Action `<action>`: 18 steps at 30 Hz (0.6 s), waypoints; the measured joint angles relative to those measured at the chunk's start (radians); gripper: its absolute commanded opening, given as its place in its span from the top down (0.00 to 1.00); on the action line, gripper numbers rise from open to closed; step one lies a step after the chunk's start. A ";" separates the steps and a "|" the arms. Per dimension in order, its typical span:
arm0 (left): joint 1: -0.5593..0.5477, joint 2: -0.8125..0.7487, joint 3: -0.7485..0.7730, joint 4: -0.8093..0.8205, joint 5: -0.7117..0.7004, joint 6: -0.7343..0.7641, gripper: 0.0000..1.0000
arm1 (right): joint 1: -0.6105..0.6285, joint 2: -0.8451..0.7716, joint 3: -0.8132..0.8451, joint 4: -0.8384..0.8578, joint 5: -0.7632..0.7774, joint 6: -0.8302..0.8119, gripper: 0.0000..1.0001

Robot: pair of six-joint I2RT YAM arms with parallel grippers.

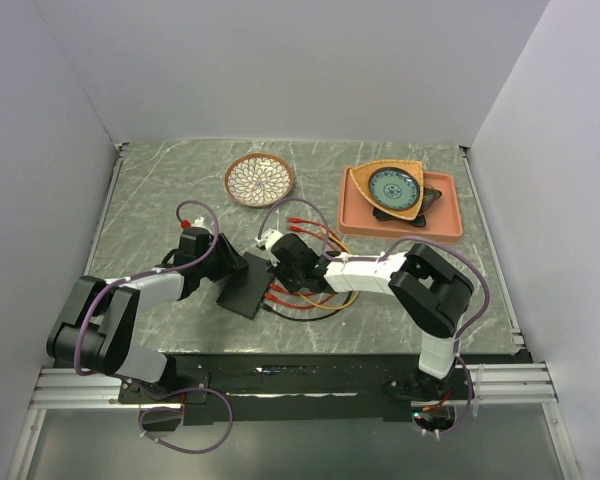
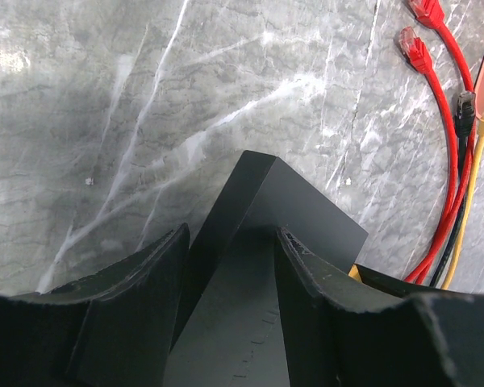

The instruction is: Insert the plug into the switch port

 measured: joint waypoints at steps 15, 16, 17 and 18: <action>-0.002 0.012 0.002 0.016 0.019 0.000 0.48 | 0.037 0.002 -0.009 0.019 0.070 -0.015 1.00; -0.002 0.013 0.002 0.017 0.018 0.000 0.48 | 0.039 0.002 -0.009 0.019 0.074 -0.015 1.00; -0.003 0.014 0.002 0.018 0.019 0.000 0.48 | 0.040 0.002 -0.009 0.019 0.076 -0.015 1.00; -0.003 0.015 0.002 0.019 0.019 0.000 0.48 | 0.041 0.001 -0.009 0.019 0.079 -0.015 1.00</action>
